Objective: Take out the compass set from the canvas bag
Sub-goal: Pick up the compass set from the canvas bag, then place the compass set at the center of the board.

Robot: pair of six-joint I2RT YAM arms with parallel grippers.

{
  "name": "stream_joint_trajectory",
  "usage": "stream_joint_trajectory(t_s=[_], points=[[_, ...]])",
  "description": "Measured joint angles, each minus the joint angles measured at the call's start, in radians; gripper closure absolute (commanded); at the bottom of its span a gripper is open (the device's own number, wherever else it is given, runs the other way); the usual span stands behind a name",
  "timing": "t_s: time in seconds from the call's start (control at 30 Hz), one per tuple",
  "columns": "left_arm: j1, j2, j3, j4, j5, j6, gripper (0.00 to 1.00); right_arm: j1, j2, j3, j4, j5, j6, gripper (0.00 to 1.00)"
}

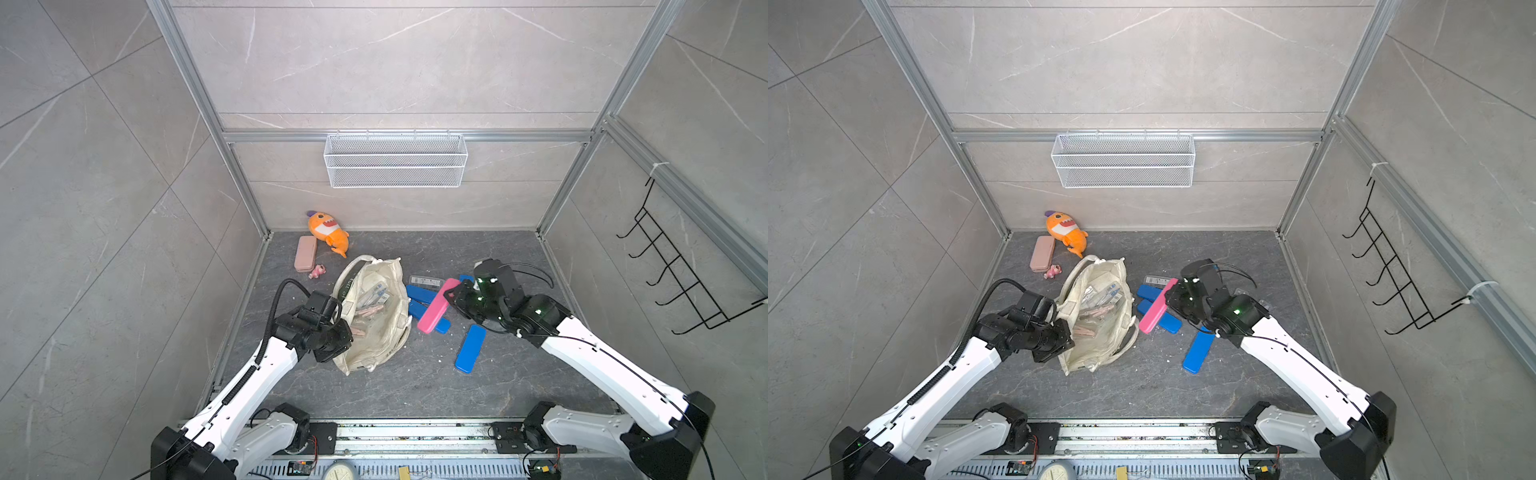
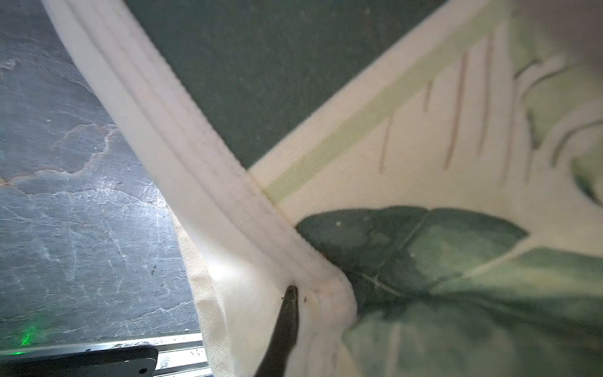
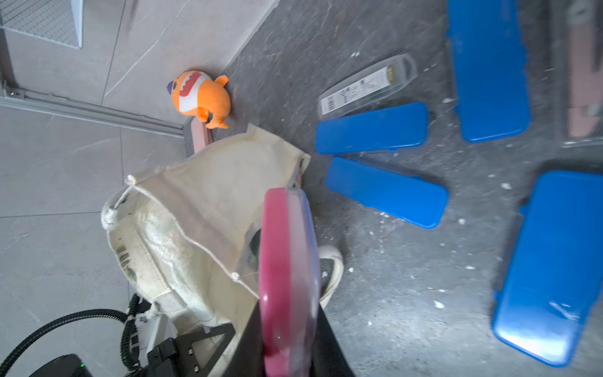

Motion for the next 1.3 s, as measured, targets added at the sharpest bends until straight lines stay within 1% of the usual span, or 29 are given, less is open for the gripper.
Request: stream_joint_trajectory(t_s=[0.2,0.4,0.67,1.0,1.2,1.3], points=[[0.0,0.003,0.003,0.0,0.001,0.0,1.0,-0.164,-0.107,-0.138,-0.068,-0.042,-0.051,1.0],[0.0,0.004,0.005,0.0,0.0,0.0,1.0,-0.311,-0.156,-0.266,-0.094,-0.12,-0.092,1.0],[0.0,0.016,0.011,0.0,0.005,0.001,1.0,-0.475,-0.21,-0.385,-0.098,-0.222,-0.143,1.0],[0.0,0.018,0.013,0.001,0.008,0.003,1.0,-0.671,-0.251,-0.449,-0.129,-0.338,-0.241,1.0],[0.0,0.014,0.013,0.001,0.008,0.002,1.0,-0.738,-0.24,-0.465,-0.139,-0.383,-0.31,1.0],[0.0,0.014,0.013,0.001,0.008,0.002,1.0,-0.767,-0.197,-0.465,-0.14,-0.405,-0.365,1.0]])
